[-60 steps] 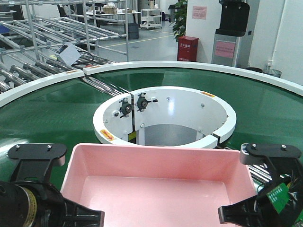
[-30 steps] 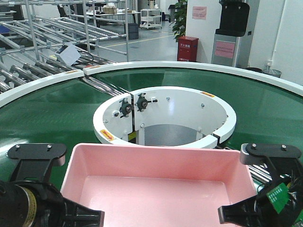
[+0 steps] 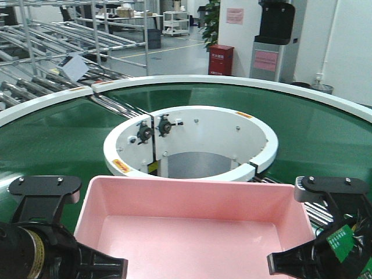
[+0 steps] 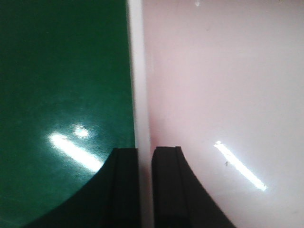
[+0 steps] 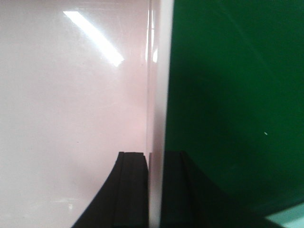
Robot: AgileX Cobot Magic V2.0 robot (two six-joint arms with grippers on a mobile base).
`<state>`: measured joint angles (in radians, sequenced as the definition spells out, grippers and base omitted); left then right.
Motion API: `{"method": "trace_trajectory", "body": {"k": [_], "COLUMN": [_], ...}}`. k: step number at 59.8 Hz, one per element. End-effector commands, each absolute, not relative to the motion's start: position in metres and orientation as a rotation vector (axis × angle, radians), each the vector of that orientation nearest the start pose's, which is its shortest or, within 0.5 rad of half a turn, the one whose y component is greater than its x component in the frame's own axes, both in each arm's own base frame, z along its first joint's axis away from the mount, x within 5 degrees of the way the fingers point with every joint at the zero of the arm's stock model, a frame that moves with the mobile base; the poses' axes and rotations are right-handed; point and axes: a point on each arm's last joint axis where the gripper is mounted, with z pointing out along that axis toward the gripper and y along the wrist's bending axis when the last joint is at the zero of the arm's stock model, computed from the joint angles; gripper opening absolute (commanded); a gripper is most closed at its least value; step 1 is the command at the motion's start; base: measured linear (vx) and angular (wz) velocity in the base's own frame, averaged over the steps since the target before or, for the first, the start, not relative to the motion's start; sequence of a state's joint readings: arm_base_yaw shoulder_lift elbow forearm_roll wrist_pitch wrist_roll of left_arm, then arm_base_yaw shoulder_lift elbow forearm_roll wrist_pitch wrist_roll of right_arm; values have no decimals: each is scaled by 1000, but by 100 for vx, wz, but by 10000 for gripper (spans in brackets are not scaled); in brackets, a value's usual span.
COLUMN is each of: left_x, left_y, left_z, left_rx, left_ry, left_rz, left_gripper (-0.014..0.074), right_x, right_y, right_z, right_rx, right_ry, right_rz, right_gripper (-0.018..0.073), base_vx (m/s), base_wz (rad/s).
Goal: Grab pink bin and stack on right shelf
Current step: 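Hold the bin with both grippers while the base turns toward the table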
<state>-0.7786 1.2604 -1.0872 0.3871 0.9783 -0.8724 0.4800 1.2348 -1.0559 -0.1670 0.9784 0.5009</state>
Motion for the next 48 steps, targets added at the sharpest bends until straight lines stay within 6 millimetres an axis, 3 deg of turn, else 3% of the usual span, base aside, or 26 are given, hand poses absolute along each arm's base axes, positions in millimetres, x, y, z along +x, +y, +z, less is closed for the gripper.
{"method": "trace_trajectory", "body": {"k": [1, 21, 48], "left_x": [195, 195, 195], "left_y": [-154, -154, -154], "left_z": [352, 352, 352], "left_rx": [75, 75, 75], "left_ry": [2408, 2407, 2407], "left_rz": [-244, -245, -245], "left_gripper": [41, 41, 41], "right_x": [219, 219, 219], "right_y": [96, 96, 96], "right_z": [340, 340, 340], "right_rx": [-70, -71, -71], "right_ry": [2514, 2516, 2516], "right_rz": [131, 126, 127], "right_gripper": [84, 84, 84], "base_vx": [-6, -8, -14], "base_wz": [-23, -36, -69]}}
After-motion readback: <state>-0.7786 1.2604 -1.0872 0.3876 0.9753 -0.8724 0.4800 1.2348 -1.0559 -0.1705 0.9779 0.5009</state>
